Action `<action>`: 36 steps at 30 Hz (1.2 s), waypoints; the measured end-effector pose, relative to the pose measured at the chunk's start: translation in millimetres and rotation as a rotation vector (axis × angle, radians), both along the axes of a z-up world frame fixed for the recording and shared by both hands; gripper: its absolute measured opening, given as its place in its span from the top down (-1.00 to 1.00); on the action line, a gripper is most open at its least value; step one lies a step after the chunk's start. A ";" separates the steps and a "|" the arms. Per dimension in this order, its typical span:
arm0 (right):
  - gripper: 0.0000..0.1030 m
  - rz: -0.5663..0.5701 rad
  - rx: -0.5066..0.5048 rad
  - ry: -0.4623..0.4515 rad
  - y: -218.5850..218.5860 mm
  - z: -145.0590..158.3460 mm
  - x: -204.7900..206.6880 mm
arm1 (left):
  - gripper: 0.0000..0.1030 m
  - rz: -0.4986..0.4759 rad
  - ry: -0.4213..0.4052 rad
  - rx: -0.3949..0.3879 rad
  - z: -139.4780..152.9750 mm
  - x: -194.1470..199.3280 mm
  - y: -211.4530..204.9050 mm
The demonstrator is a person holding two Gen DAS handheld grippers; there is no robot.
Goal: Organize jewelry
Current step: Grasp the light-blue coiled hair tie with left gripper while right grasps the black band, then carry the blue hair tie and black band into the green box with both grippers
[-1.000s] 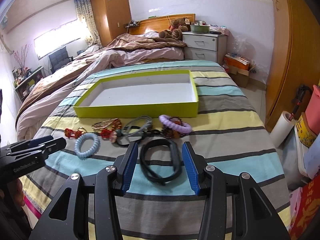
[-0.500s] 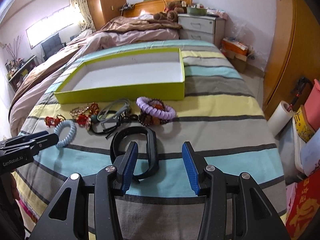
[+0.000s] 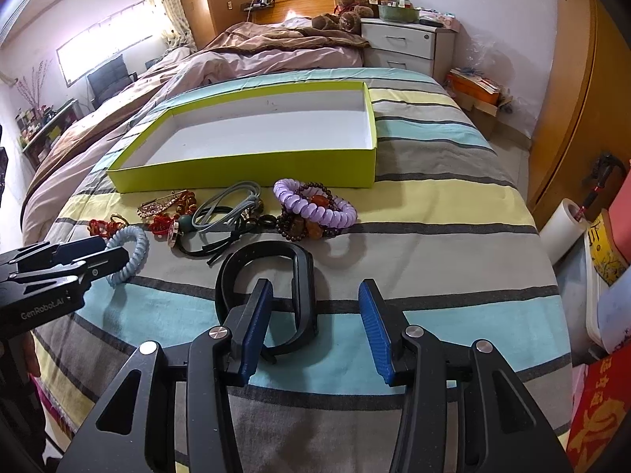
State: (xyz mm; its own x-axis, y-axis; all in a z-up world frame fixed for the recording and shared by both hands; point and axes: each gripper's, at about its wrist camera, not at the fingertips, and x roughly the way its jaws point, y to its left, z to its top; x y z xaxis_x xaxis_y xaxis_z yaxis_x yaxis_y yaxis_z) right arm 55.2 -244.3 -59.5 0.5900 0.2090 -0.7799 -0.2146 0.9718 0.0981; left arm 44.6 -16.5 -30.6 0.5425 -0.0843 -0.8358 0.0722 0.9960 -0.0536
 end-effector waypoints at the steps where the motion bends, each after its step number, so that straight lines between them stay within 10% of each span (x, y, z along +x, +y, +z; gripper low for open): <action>1: 0.21 0.003 0.002 0.000 0.5 0.2 -0.2 | 0.32 0.004 0.000 0.004 0.9 -0.2 0.6; 7: 0.47 -0.006 -0.001 -0.003 0.1 -1.3 -2.0 | 0.77 0.020 -0.020 0.026 1.3 -2.5 6.5; 15: 0.75 0.000 -0.001 -0.008 1.7 1.7 -7.1 | 0.81 0.017 -0.037 -0.025 2.6 -7.1 15.3; 36: 0.75 -0.009 0.055 -0.121 3.4 45.2 -7.2 | 0.81 0.013 -0.158 -0.126 45.7 -0.8 27.1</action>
State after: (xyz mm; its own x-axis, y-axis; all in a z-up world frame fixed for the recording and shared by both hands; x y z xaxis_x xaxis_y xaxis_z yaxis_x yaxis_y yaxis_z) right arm 48.0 -240.9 -14.2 0.6808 0.2438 -0.6908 -0.2196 0.9675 0.1250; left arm 43.8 10.6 15.1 0.6675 -0.1753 -0.7237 0.0771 0.9829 -0.1670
